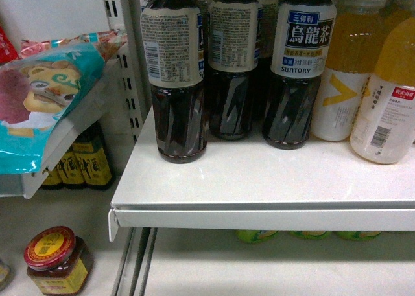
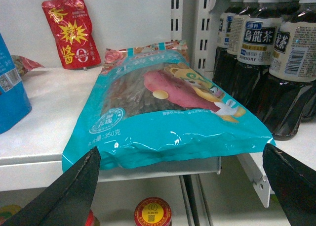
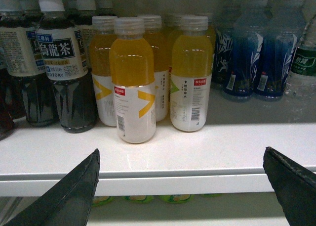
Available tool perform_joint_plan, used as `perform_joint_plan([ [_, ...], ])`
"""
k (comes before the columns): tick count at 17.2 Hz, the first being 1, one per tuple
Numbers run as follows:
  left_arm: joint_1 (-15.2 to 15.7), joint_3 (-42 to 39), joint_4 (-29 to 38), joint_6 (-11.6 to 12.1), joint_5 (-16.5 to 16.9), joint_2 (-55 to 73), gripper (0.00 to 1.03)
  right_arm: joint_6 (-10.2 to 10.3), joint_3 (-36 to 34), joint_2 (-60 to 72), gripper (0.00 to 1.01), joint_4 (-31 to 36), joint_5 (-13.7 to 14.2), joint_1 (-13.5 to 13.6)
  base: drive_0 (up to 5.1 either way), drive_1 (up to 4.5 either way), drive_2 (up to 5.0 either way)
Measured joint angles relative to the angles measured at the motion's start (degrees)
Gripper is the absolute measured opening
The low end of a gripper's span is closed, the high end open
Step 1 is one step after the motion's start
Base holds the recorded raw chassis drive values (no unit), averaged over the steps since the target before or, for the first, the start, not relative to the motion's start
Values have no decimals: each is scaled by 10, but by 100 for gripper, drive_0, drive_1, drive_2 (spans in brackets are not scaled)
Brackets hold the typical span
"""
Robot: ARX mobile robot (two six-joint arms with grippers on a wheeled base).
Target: Move water from second to third shelf
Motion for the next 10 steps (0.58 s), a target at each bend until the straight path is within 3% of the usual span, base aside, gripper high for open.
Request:
perform_joint_plan([
  [10, 0, 0, 0, 0, 0, 0, 98, 0, 0, 0, 98, 0, 0, 0, 0, 0, 0],
])
